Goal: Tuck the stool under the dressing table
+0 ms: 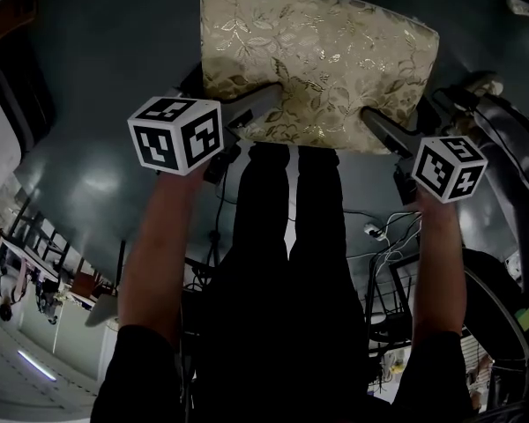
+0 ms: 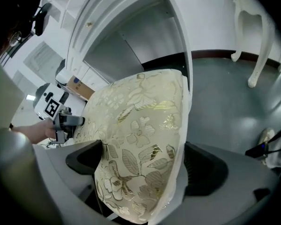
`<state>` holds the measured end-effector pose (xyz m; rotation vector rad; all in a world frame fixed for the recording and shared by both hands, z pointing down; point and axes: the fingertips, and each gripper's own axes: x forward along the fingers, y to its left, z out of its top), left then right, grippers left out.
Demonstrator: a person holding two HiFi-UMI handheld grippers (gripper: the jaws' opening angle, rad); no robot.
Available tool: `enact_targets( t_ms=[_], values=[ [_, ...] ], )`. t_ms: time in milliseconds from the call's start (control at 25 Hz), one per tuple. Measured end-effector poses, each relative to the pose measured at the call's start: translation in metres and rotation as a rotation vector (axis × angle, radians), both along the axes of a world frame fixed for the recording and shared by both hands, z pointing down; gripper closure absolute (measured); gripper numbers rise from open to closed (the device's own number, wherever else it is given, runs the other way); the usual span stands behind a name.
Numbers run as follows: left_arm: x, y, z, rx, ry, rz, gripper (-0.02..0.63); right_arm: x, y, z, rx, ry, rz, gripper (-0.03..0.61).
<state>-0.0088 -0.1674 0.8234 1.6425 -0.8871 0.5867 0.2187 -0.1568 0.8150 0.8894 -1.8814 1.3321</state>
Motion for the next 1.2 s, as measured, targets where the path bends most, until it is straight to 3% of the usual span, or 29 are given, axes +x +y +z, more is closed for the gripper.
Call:
enact_targets(
  t_ms=[240, 480, 1200],
  values=[
    [0.0023, -0.0019, 0.0047, 0.03, 0.054, -0.01, 0.023, -0.0046, 0.0004, 0.0082, -0.016, -0.139, 0.03, 0.048],
    [0.0038, -0.0008, 0.0037, 0.046, 0.027, 0.0, 0.023, -0.0066, 0.002, 0.0076, -0.042, -0.1, -0.011, 0.044],
    [0.0027, -0.0024, -0.0022, 0.109, 0.006, -0.002, 0.023, -0.0054, 0.0025, 0.0071, -0.006, -0.138, -0.001, 0.046]
  ],
)
